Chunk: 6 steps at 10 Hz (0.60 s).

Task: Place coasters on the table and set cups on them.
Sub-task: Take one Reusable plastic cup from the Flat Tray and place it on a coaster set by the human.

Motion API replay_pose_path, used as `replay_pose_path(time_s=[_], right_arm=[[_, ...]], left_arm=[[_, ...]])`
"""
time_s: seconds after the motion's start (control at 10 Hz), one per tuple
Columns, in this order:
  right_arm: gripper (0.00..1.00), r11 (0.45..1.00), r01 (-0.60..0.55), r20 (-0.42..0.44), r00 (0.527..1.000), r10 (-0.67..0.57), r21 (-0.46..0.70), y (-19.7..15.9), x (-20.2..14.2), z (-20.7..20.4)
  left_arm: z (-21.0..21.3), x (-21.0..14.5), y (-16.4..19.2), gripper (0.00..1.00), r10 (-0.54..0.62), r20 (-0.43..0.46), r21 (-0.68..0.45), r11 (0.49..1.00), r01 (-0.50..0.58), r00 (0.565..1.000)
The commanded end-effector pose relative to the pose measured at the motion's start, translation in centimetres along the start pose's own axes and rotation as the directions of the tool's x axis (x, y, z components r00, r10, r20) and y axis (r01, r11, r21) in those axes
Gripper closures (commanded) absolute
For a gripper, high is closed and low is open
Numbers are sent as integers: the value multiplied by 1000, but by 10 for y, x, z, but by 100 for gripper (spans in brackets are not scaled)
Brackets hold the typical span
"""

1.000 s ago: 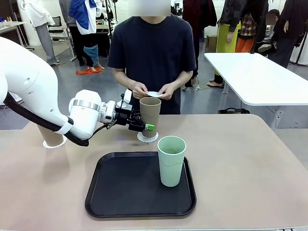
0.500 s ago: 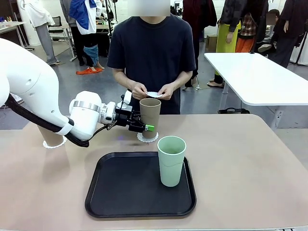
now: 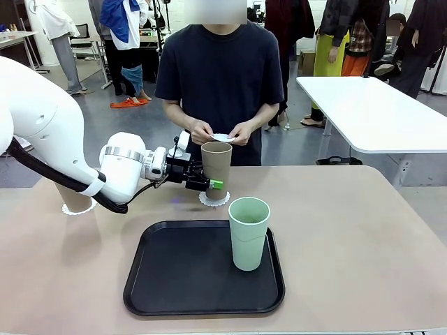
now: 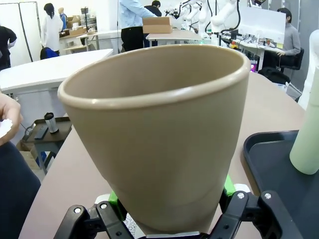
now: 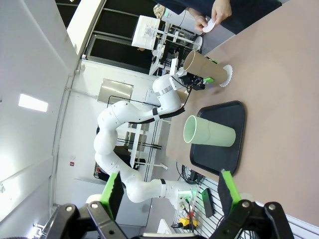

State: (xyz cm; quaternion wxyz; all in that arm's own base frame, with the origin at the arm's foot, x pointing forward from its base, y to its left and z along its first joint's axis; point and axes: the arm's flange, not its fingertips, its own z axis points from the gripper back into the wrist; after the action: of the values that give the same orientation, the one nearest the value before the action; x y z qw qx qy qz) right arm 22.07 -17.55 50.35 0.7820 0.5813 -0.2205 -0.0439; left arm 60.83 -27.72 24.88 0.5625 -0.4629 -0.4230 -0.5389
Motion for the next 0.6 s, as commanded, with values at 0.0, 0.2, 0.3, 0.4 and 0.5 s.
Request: replay_pose_path(time_s=[0.0, 0.2, 0.3, 0.4, 0.5], right_arm=[[0, 1000, 4, 14, 1000, -4, 7, 0, 1, -2], [0, 1000, 4, 14, 1000, -4, 7, 0, 1, -2], [0, 1000, 4, 14, 1000, -4, 7, 0, 1, -2], [0, 1000, 4, 14, 1000, -4, 7, 0, 1, -2], [0, 1000, 4, 14, 1000, -4, 7, 0, 1, -2]], left_arm=[[0, -2, -2, 17, 41, 42, 7, 999, -41, 998], [2, -1, 0, 17, 27, 30, 2, 1000, -27, 999], [1, -4, -1, 17, 17, 22, 13, 1000, -17, 1000], [3, -4, 1, 17, 8, 13, 14, 1000, -8, 1000], [4, -4, 3, 17, -6, 1, 18, 1000, 6, 1000]])
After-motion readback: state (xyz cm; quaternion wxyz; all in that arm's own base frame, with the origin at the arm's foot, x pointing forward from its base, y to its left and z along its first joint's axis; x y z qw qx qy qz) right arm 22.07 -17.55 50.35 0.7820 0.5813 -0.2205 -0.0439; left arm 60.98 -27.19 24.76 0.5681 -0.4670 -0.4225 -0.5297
